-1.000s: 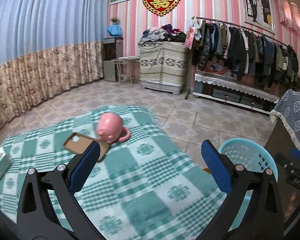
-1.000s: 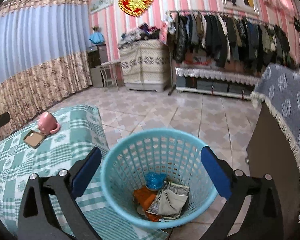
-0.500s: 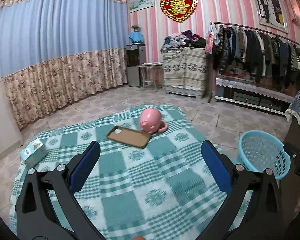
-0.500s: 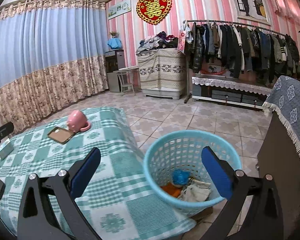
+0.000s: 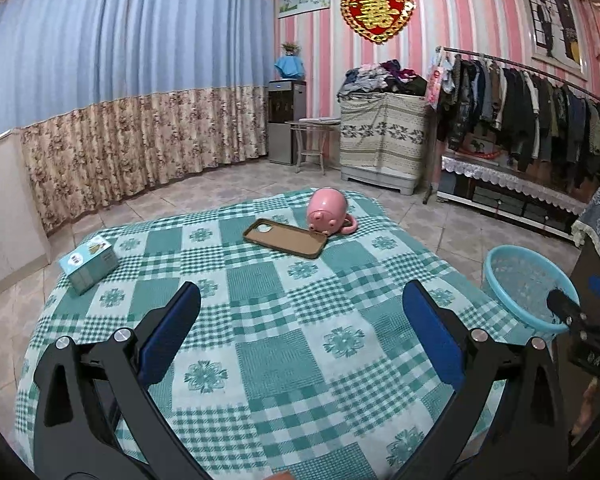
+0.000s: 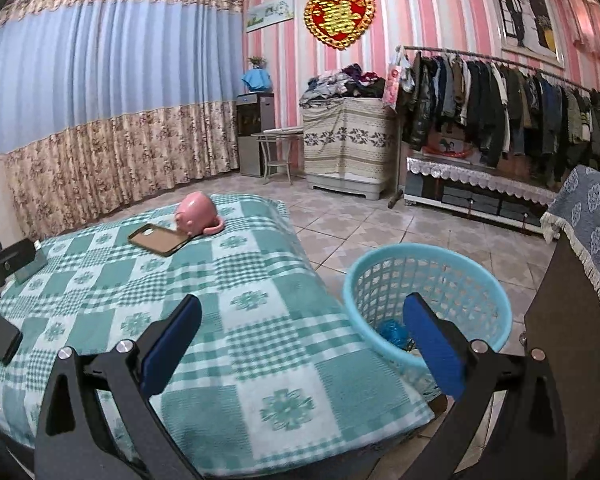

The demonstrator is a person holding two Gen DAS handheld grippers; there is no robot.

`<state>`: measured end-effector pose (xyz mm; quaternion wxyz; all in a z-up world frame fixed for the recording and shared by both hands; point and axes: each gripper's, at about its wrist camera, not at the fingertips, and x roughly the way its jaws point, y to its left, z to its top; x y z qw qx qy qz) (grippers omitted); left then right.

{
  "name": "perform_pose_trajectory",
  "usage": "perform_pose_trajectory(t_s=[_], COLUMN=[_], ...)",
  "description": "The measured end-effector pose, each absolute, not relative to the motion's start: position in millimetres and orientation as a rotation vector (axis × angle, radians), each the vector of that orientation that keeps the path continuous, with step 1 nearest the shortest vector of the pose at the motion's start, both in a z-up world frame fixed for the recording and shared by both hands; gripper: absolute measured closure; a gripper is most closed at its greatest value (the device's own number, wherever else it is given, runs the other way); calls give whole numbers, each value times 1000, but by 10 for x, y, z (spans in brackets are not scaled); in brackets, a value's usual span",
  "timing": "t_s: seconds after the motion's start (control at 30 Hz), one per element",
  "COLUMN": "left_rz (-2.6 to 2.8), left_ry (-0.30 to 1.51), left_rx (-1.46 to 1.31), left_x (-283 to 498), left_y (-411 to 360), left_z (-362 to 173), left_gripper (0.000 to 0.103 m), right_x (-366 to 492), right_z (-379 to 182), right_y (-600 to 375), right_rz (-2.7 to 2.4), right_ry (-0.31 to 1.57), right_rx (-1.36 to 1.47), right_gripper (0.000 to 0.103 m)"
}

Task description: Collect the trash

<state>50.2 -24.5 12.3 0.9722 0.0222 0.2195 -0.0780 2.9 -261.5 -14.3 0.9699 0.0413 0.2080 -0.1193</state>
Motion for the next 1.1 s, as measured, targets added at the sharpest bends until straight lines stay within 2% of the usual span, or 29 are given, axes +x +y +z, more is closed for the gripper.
perform_pose_trajectory(t_s=[1.1], left_rz=[-122], left_ry=[422], left_rx=[51], left_x=[146], left_y=[-264], left_z=[-115], left_gripper=[5], right_x=[-150], right_z=[-208], right_y=[-2351], right_rz=[-130], right_ry=[390], right_rx=[51], right_gripper=[5])
